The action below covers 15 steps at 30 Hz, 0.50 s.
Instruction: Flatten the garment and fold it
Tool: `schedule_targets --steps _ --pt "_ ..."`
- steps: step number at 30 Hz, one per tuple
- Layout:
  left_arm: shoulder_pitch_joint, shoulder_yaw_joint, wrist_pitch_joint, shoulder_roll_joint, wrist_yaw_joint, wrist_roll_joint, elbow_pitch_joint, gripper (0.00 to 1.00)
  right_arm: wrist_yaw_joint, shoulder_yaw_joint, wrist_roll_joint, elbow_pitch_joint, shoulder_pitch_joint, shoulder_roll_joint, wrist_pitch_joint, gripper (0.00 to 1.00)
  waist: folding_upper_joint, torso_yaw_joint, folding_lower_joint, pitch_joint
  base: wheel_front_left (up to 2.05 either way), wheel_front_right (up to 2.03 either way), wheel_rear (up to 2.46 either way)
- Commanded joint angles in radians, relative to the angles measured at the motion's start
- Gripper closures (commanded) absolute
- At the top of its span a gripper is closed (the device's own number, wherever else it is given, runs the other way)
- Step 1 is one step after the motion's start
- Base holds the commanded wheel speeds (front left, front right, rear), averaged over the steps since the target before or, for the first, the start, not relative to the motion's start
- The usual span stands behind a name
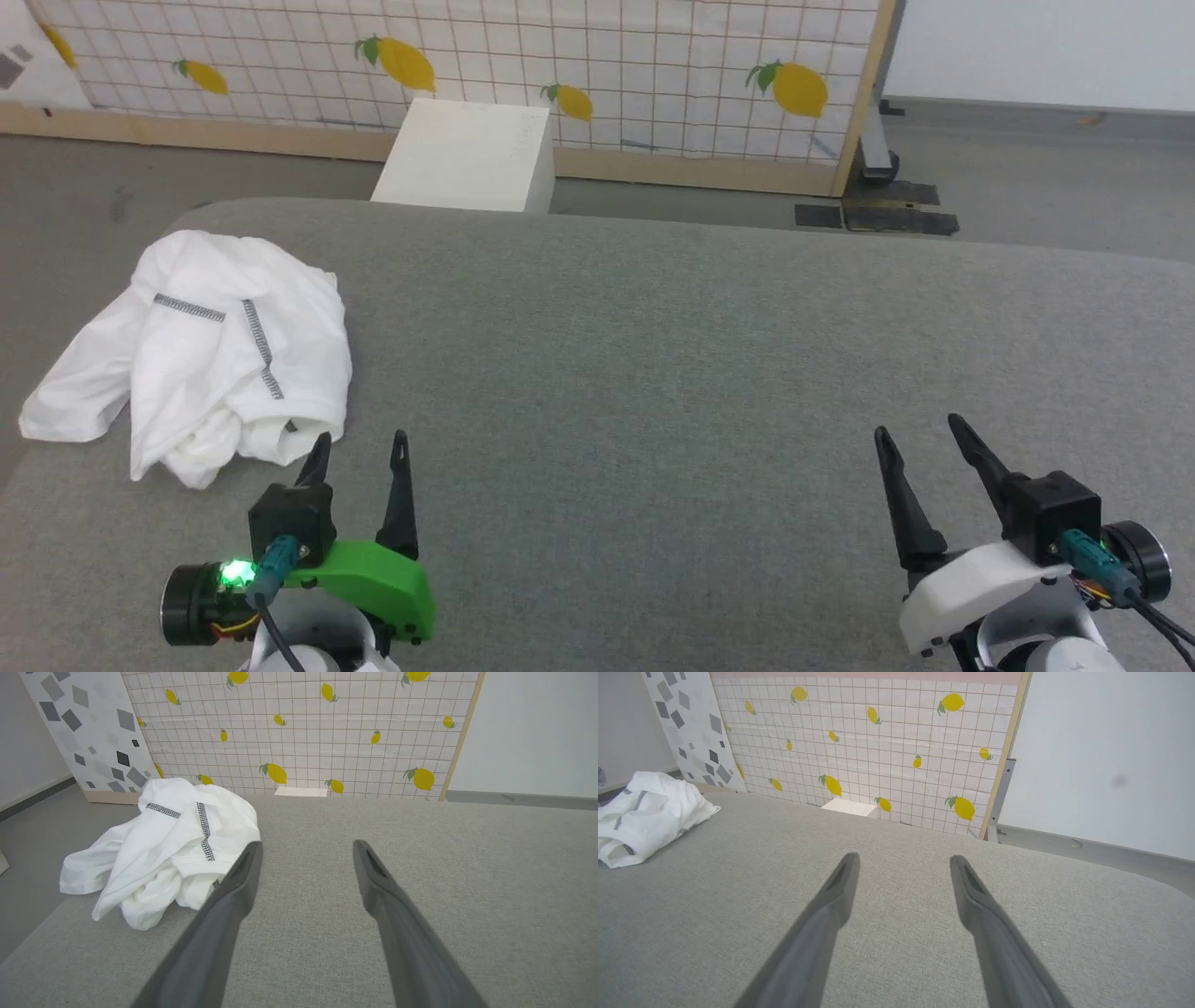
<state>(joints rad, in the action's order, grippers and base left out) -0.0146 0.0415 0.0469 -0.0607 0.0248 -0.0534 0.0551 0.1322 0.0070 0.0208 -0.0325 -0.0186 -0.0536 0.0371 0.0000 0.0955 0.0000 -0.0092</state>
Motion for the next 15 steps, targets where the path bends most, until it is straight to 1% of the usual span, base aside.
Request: schedule_targets --steps 1,15 --pt "-0.015 0.003 0.011 -0.007 0.008 -0.012 0.005 0.00 0.000 0.003 0.009 -0.006 0.020 0.001 0.012 0.00 0.0000 0.017 0.0000 -0.001 0.00 0.00 0.00" --pt "-0.015 0.014 0.039 -0.016 0.035 -0.041 0.022 0.00 0.000 0.010 0.018 -0.024 0.031 0.001 0.029 0.00 0.0000 0.087 0.0000 -0.002 0.00 0.00 0.00"
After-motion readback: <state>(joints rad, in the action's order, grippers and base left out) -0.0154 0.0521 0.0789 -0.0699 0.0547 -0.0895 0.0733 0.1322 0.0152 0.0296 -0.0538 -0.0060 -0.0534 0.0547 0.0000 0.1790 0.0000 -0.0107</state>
